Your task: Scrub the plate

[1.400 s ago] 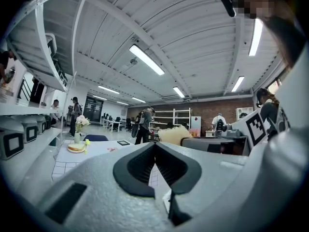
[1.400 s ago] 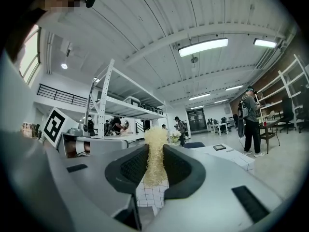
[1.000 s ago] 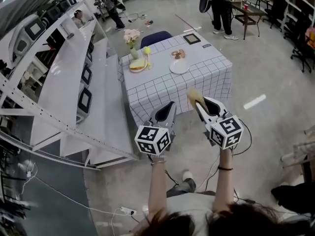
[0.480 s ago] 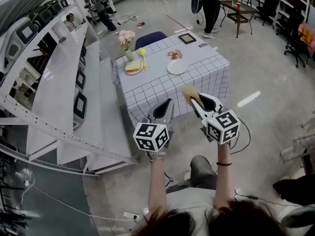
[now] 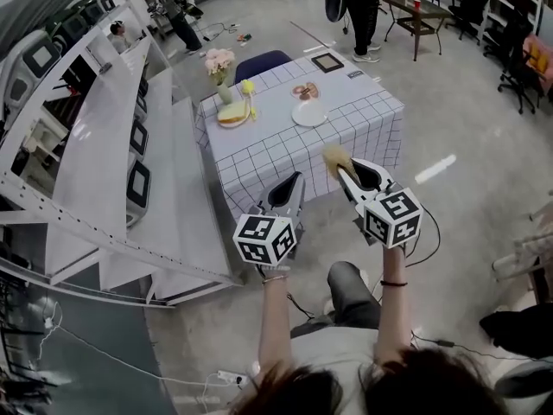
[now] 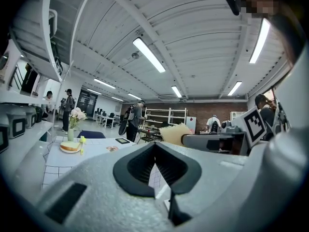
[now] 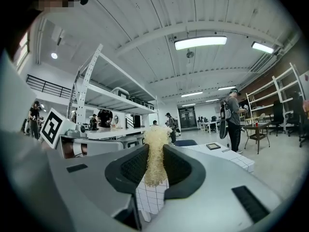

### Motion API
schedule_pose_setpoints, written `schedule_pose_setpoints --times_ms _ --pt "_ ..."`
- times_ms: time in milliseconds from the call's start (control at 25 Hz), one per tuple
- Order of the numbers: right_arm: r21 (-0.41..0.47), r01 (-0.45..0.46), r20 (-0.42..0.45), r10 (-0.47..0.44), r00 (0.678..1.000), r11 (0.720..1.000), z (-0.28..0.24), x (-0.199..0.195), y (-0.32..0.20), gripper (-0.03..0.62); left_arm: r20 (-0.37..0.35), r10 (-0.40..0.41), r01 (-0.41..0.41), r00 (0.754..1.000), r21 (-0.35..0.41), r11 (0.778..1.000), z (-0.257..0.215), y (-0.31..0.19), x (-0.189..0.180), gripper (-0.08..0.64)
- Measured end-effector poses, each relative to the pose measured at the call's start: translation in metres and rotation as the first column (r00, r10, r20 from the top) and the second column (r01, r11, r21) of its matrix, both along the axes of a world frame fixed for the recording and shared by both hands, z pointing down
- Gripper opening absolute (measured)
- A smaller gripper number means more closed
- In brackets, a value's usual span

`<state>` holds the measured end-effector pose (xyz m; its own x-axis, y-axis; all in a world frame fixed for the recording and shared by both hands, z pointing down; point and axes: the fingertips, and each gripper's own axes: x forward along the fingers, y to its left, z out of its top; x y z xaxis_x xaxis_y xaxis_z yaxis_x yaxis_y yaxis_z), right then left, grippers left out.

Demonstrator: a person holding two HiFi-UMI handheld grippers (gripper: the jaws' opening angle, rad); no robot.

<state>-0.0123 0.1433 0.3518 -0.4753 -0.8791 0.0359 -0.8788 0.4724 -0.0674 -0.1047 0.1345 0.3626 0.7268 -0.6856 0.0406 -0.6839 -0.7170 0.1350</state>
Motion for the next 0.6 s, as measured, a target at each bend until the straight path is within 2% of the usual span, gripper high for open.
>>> schedule_pose_setpoints --times_ms 600 --pt "-0.013 0.035 -0.019 -0.036 0.999 0.999 -0.002 0.012 -0.065 0.080 0.013 -0.015 0.015 1.000 -0.012 1.000 0.000 -0.061 0.016 0.011"
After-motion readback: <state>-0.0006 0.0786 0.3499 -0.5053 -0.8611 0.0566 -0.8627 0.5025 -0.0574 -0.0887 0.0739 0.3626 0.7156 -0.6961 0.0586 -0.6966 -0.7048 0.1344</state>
